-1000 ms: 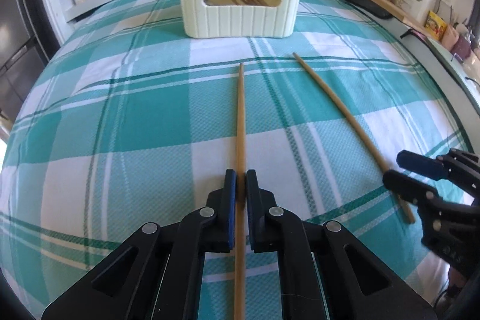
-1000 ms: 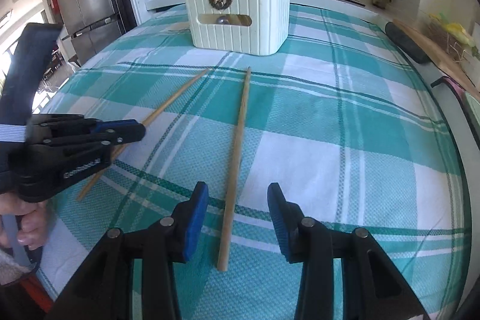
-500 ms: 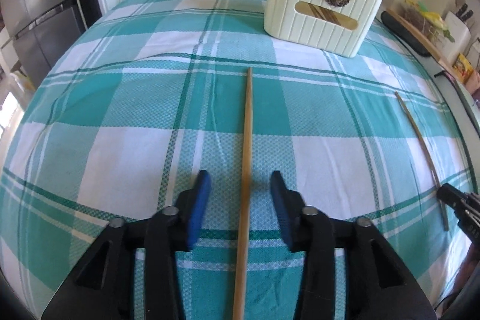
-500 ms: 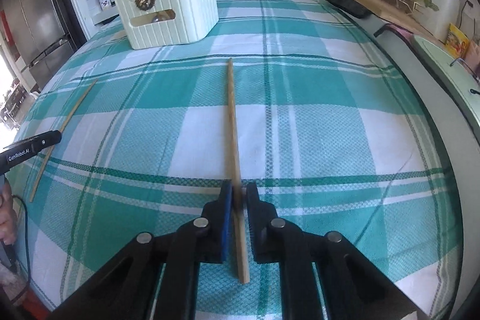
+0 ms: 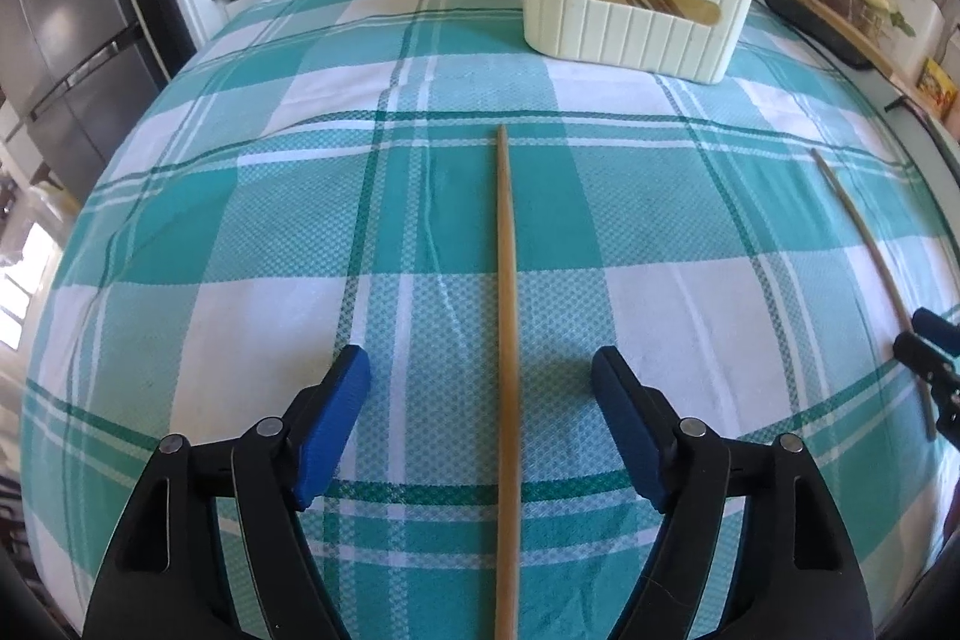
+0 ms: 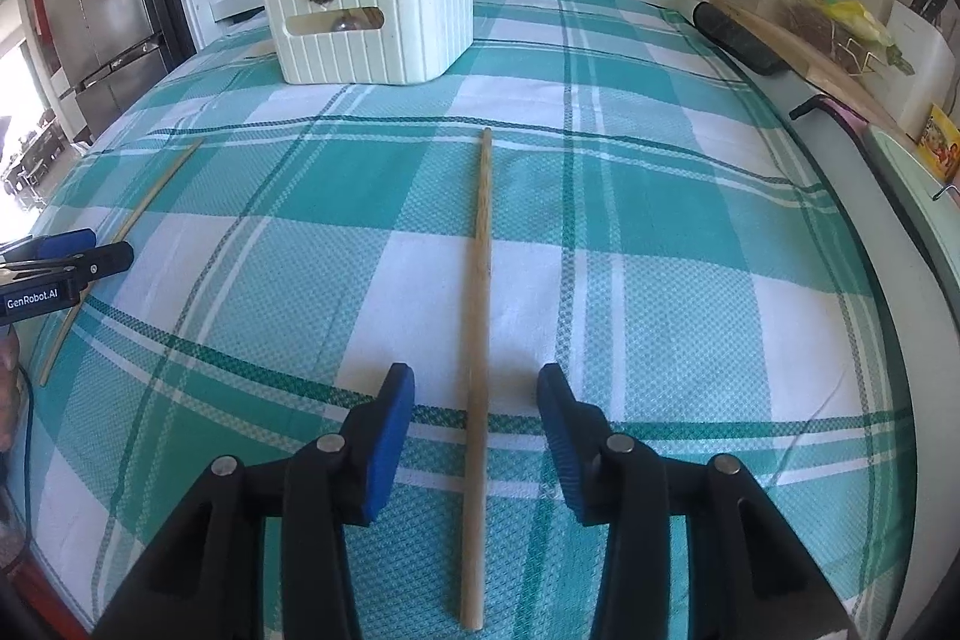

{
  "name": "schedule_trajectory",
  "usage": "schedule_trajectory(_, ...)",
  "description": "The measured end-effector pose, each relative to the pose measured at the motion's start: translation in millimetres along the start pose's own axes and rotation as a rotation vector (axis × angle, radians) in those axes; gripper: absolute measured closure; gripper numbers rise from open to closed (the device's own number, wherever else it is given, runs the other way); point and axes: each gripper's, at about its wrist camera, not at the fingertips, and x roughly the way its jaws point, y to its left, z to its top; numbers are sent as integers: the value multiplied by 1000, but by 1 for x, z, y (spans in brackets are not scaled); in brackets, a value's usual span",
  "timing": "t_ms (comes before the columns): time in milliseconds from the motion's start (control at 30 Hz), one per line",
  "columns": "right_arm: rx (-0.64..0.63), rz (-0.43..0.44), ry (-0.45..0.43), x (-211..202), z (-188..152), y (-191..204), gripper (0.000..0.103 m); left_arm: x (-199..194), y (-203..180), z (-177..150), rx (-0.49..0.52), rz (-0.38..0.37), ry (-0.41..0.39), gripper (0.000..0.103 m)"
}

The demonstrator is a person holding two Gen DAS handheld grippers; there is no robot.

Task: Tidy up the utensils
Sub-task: 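Grasp a chopstick with the right gripper while the left grasps the last chopstick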

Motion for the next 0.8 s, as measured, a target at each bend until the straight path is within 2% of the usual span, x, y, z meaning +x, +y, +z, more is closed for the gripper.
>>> schedule_trajectory(500,0,-4,-17,-2,-3,0,59,0,-1,-1,10,3,-5,23)
schedule_trajectory(600,-9,-1,0,-1,-1,1,59,2,3,6,26,-39,41,23)
schedule_trajectory(733,-51,54,100,2,10,-4,59,7,16,21,55,-141,105,23)
schedule_trajectory(800,-61,82,140,4,16,-9,59,11,22,27,60,-161,122,23)
